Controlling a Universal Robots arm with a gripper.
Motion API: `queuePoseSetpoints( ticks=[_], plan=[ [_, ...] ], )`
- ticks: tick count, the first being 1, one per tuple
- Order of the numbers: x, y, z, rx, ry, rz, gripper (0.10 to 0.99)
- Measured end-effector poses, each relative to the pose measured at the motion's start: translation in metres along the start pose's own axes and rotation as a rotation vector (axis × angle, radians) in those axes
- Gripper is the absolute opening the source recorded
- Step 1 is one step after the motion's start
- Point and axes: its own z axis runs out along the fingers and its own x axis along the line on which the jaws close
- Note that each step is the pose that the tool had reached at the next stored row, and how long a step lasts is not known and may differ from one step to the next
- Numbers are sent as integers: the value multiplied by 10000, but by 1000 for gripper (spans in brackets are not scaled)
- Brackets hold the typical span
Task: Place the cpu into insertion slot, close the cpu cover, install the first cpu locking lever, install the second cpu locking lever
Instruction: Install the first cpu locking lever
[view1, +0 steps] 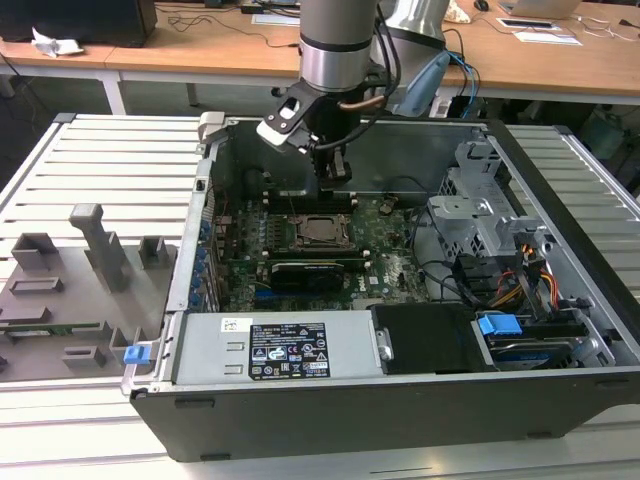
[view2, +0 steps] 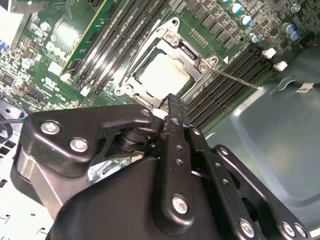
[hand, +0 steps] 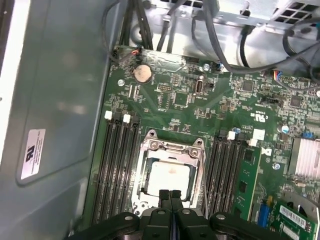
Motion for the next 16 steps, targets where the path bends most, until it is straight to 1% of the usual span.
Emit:
queuePoseSetpoints(
  ticks=[2, 7, 9, 12, 16],
  plan=[
    [0, 0, 0, 4, 7, -260, 106],
    [0, 0, 0, 11, 19, -665, 106],
    [0, 0, 0, 15, 26, -915, 106],
    [0, 0, 0, 24, 43, -1487, 106],
    [0, 0, 0, 32, 57, -1990, 106]
  ],
)
